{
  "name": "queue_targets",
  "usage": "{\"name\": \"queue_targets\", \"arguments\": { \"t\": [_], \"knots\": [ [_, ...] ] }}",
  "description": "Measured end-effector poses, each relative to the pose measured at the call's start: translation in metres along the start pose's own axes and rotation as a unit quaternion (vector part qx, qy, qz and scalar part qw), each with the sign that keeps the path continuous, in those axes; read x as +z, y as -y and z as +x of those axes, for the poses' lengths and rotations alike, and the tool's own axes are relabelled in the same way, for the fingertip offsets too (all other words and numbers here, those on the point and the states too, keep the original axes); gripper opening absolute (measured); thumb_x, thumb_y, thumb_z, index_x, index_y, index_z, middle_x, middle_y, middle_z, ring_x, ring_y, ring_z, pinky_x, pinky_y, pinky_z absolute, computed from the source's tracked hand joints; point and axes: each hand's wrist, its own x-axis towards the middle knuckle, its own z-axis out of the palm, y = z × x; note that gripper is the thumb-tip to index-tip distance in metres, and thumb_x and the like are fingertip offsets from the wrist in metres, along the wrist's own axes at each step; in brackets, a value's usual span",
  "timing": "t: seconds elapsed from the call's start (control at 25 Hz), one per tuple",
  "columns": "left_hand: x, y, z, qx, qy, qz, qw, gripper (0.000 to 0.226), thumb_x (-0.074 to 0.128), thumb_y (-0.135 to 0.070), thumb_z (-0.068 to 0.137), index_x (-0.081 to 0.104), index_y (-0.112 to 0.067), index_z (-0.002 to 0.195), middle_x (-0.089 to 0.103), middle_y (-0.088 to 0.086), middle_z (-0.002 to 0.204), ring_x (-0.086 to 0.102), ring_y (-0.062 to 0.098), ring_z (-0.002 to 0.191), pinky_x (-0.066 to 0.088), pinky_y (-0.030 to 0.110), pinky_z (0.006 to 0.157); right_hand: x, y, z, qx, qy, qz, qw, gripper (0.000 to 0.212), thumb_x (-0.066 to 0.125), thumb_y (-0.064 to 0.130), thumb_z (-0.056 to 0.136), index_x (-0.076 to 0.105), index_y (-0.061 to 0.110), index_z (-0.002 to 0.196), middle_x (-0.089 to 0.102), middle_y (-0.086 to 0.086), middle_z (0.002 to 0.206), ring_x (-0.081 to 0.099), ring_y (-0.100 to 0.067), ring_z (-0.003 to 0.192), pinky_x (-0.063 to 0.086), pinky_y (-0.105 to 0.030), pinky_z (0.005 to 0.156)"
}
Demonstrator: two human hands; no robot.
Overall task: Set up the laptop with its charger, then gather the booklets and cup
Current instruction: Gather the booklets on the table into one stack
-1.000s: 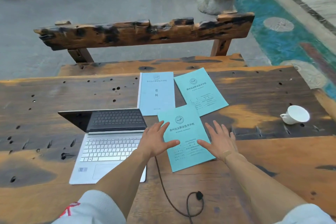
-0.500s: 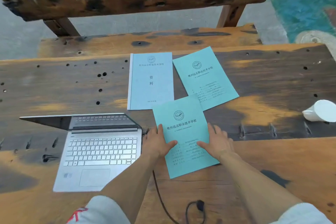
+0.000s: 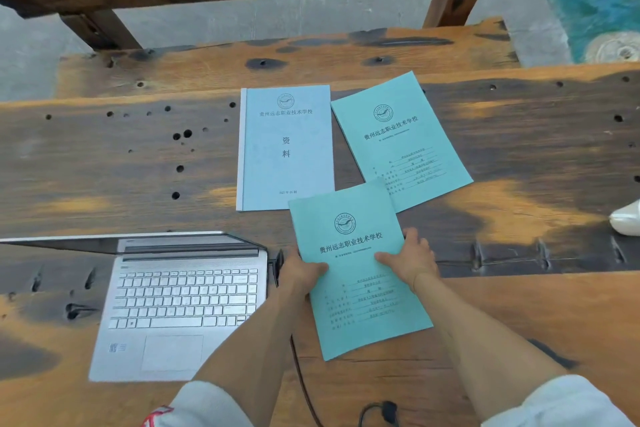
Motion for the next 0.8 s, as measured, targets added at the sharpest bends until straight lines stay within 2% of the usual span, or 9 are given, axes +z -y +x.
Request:
{"name": "queue_targets", "arguments": {
  "t": [0.08, 0.2, 0.32, 0.44, 0.52, 0.6, 0.8],
  "knots": [
    [-0.003, -0.001, 0.000, -0.014, 0.033, -0.048, 0.998, 0.027, 0.070, -0.002, 0.083, 0.061, -0.010, 0.107, 0.071, 0.012, 0.115, 0.069, 0.031, 0.100, 0.056, 0.048, 0.090, -0.001, -0.001, 0.007, 0.009, 0.025, 0.041, 0.999, 0.054, 0.075, 0.036, 0.076, 0.052, 0.014, 0.119, 0.055, -0.013, 0.128, 0.054, -0.032, 0.115, 0.046, -0.041, 0.095],
    [-0.006, -0.004, -0.006, -0.011, 0.056, -0.093, 0.994, 0.023, 0.064, 0.000, 0.089, 0.063, -0.014, 0.107, 0.071, 0.011, 0.114, 0.070, 0.031, 0.101, 0.057, 0.047, 0.089, -0.003, -0.003, 0.008, 0.010, 0.057, 0.125, 0.990, 0.026, 0.076, 0.023, 0.078, 0.064, 0.016, 0.100, 0.069, -0.009, 0.115, 0.064, -0.028, 0.102, 0.051, -0.037, 0.091],
    [-0.009, -0.011, -0.015, 0.034, 0.093, -0.117, 0.988, 0.030, 0.061, 0.000, 0.092, 0.062, -0.015, 0.118, 0.072, 0.008, 0.114, 0.071, 0.027, 0.097, 0.060, 0.040, 0.078, -0.013, -0.009, 0.003, -0.006, 0.071, 0.212, 0.975, 0.027, 0.075, 0.011, 0.079, 0.065, 0.011, 0.105, 0.071, -0.011, 0.111, 0.067, -0.029, 0.099, 0.052, -0.041, 0.091],
    [-0.009, -0.035, -0.017, 0.078, 0.123, -0.128, 0.981, 0.027, 0.060, -0.001, 0.093, 0.063, -0.017, 0.115, 0.073, 0.005, 0.108, 0.072, 0.024, 0.086, 0.059, 0.031, 0.060, -0.041, -0.005, 0.013, -0.044, 0.093, 0.268, 0.958, 0.038, 0.074, 0.004, 0.079, 0.063, 0.010, 0.114, 0.070, -0.011, 0.113, 0.067, -0.029, 0.100, 0.053, -0.044, 0.091],
    [-0.001, -0.060, -0.012, 0.096, 0.136, -0.152, 0.974, 0.029, 0.061, 0.000, 0.093, 0.062, -0.013, 0.119, 0.072, 0.009, 0.113, 0.071, 0.027, 0.089, 0.060, 0.033, 0.064, -0.065, 0.007, 0.027, -0.067, 0.087, 0.272, 0.956, 0.042, 0.075, 0.003, 0.078, 0.061, 0.011, 0.116, 0.069, -0.011, 0.115, 0.066, -0.030, 0.103, 0.052, -0.048, 0.093],
    [0.013, -0.089, -0.004, 0.112, 0.126, -0.164, 0.972, 0.032, 0.061, 0.002, 0.092, 0.059, -0.007, 0.122, 0.070, 0.013, 0.117, 0.069, 0.030, 0.092, 0.061, 0.036, 0.071, -0.091, 0.023, 0.048, -0.088, 0.046, 0.253, 0.962, 0.040, 0.077, 0.006, 0.076, 0.060, 0.012, 0.112, 0.068, -0.011, 0.115, 0.066, -0.030, 0.103, 0.051, -0.048, 0.095],
    [0.056, -0.156, 0.035, 0.144, 0.055, -0.179, 0.972, 0.026, 0.062, -0.001, 0.090, 0.056, -0.011, 0.114, 0.068, 0.010, 0.119, 0.067, 0.029, 0.102, 0.056, 0.044, 0.090, -0.144, 0.068, 0.099, -0.094, -0.064, 0.203, 0.972, 0.036, 0.075, 0.013, 0.079, 0.059, 0.015, 0.111, 0.068, -0.008, 0.113, 0.066, -0.029, 0.098, 0.052, -0.042, 0.092]
  ]
}}
